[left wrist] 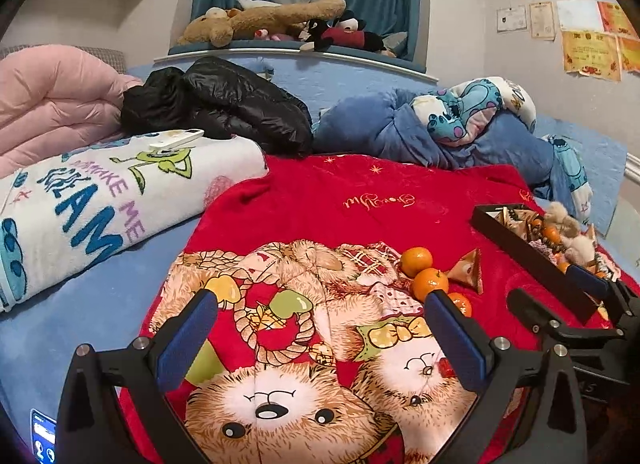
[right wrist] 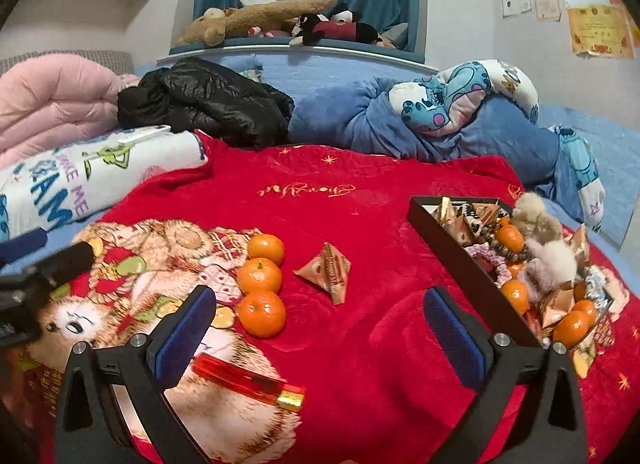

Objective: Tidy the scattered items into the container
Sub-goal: 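Withdraw both open tools from the box back toward the remaining items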

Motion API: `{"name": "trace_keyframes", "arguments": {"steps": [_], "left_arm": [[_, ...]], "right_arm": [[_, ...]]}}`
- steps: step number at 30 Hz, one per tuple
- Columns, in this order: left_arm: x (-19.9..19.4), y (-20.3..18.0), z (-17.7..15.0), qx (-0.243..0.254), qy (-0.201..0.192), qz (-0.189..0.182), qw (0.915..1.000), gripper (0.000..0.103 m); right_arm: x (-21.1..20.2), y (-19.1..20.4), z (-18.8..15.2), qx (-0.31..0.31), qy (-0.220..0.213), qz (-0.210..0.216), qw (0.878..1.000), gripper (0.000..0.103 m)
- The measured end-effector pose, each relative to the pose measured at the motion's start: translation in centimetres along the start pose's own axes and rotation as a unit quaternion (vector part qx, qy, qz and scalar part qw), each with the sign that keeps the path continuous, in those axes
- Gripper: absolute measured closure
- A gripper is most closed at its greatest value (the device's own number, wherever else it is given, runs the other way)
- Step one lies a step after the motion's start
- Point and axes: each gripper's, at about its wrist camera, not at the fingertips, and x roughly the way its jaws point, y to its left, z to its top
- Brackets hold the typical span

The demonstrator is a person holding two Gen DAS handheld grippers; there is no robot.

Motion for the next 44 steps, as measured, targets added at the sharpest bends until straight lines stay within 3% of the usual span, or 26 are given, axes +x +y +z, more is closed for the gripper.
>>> {"name": "trace_keyframes", "arguments": {"steps": [12, 32, 44], "left_arm": [[1.3, 0.7, -0.5, -0.020, 0.018, -0.002, 0.9996, 0.000], [1.4, -1.1, -0.9, 0.027, 0.011, 0.010, 0.9995, 0.000], [1.9, -0.8, -1.0, 0.024, 0.020, 0.020, 0.9993, 0.000]], "right_arm": [[0.7, -0.6, -0.6, 0.030, 0.020, 0.044, 0.998, 0.000], [0.6, -0.2, -0.3, 0.029, 0.014, 0.055, 0.998, 0.000], [1.3, -0.1, -0.8, 0.044, 0.035, 0.056, 0.997, 0.000]]}}
